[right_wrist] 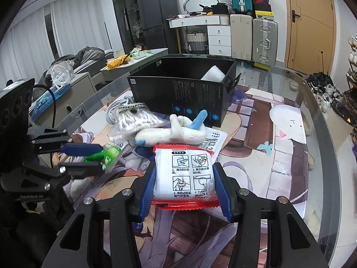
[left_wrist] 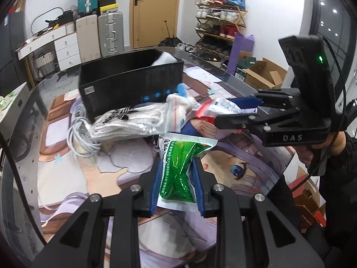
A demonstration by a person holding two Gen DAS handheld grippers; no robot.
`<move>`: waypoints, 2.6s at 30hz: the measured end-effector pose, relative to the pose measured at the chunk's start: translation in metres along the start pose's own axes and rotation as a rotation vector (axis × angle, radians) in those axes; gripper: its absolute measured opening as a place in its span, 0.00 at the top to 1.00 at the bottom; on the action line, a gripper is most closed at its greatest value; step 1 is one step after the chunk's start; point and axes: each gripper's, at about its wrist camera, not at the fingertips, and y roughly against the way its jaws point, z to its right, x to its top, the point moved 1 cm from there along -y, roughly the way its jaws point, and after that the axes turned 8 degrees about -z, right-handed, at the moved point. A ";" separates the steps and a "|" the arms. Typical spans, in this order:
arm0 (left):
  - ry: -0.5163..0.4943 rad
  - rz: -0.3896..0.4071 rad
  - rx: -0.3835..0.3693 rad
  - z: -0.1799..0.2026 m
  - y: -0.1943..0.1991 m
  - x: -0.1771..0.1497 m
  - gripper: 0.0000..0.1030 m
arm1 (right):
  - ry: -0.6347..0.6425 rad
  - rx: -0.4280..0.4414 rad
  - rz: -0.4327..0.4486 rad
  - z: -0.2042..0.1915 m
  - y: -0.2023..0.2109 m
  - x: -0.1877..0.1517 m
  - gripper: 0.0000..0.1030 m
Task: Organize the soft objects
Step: 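Lift the green sachet with left tool while right tool lifts the red-and-white packet, then carry the green sachet in left tool while right tool carries the packet over the black box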
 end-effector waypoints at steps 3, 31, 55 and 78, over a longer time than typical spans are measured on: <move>-0.006 -0.008 -0.011 0.005 -0.002 -0.001 0.76 | -0.009 -0.005 0.005 0.003 0.002 0.000 0.51; 0.059 0.166 -0.009 -0.007 0.054 0.019 0.76 | -0.014 -0.020 0.119 0.001 0.032 0.009 0.51; 0.189 0.274 0.068 -0.067 0.043 0.077 0.76 | -0.020 -0.063 0.176 -0.012 0.040 0.060 0.51; 0.260 0.274 0.091 -0.103 0.021 0.115 0.75 | 0.008 -0.110 0.163 -0.004 0.016 0.126 0.51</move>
